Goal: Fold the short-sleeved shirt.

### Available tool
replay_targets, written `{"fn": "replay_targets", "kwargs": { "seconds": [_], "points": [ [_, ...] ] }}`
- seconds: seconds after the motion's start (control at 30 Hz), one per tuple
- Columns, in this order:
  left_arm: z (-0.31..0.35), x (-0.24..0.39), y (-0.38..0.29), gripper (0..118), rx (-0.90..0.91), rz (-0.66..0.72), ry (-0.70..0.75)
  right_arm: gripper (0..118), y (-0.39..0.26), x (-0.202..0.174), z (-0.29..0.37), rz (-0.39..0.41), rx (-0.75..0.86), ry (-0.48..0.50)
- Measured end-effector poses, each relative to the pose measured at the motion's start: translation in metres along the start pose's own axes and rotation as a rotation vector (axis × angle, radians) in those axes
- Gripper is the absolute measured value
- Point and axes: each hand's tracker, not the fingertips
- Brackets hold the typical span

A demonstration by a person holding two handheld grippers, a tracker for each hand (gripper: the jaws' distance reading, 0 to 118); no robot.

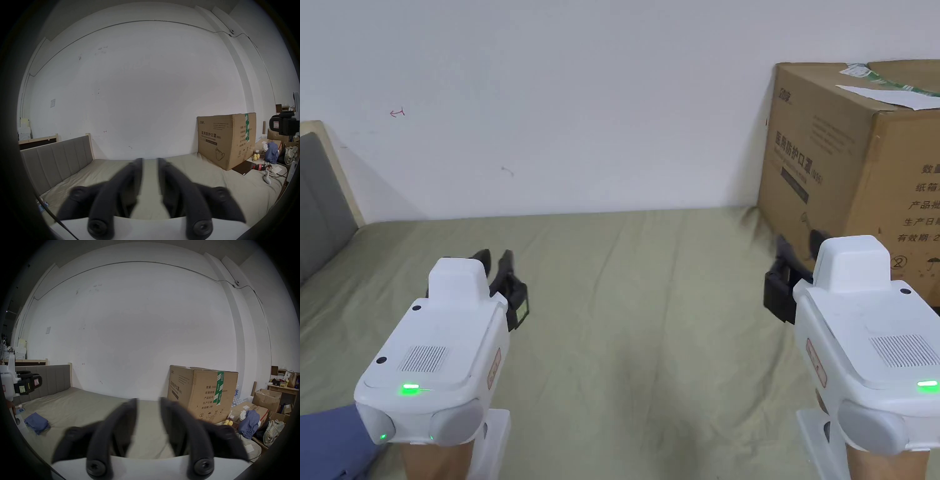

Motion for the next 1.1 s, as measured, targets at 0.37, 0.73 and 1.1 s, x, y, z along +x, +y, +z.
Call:
{"fn": "replay_targets", "kwargs": {
  "seconds": [0.37,0.73,1.1],
  "points": [
    [0.0005,-0.0016,-0.0028,118,0.001,0.012,0.014,116,-0.0003,-0.0018,0.0000,-0.012,0.010,0.009],
    [0.0027,-0.0008,-0.0015,118,0.018,0.003,0.015,116,-0.0009,-0.0013,0.0007,-0.019,0.009,0.015],
    [0.0013,-0.0010,-0.0038,118,0.009,-0.001,0.020,116,-0.0008,-0.0006,0.0005,-0.021,0.006,0.019]
  ]
}}
